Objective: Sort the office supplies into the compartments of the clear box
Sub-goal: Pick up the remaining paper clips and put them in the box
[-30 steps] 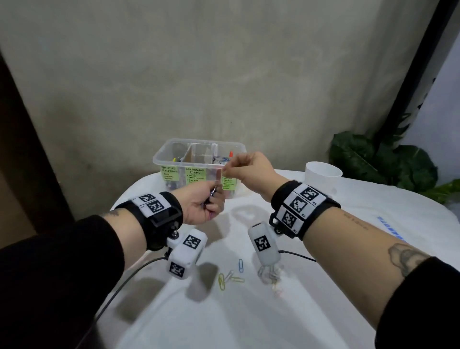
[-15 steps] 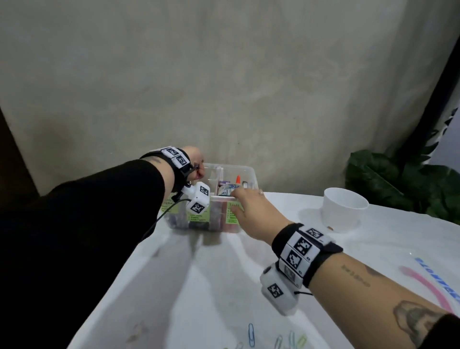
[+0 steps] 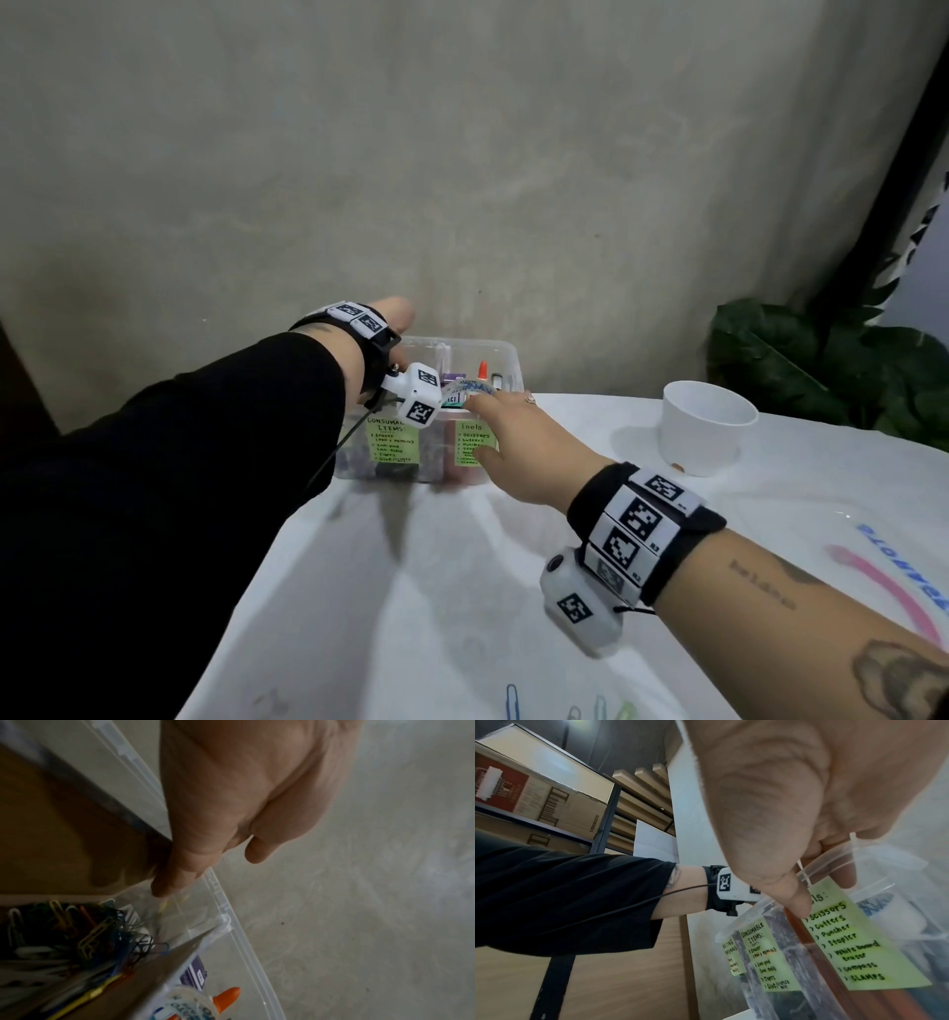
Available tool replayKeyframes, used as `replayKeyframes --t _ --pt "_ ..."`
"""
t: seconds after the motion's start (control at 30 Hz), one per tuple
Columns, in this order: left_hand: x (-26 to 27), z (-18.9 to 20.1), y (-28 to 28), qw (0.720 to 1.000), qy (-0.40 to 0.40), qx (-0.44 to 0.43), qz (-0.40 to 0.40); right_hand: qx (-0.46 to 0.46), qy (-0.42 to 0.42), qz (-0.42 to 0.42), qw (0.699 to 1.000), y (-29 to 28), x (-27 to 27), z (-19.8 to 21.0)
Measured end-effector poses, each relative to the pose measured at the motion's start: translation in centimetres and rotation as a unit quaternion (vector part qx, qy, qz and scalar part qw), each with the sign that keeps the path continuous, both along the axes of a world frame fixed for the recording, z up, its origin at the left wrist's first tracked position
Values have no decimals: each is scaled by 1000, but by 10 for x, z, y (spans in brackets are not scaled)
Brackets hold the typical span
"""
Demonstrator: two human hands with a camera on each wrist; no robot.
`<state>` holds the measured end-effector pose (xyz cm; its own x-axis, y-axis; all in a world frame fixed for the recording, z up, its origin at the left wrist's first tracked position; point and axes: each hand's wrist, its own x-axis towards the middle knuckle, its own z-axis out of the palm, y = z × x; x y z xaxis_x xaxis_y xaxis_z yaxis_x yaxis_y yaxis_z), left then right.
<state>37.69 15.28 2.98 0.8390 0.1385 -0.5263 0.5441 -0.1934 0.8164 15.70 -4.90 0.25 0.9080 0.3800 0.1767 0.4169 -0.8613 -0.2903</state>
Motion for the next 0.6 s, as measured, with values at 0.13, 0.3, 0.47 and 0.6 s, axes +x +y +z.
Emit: replayKeyframes --t 0.13,0.3,0.47,0.6 --pt "-51 26 -17 997 -34 22 -59 5 12 -2 1000 1 0 2" --pt "-128 54 -52 959 -228 121 -113 84 -15 -12 996 -11 -18 4" --pt "-237 49 -67 854 -301 236 -352 31 46 -56 997 -38 -61 -2" --pt "-299 19 -63 683 -141 427 -576 -96 193 -90 972 -62 -115 -10"
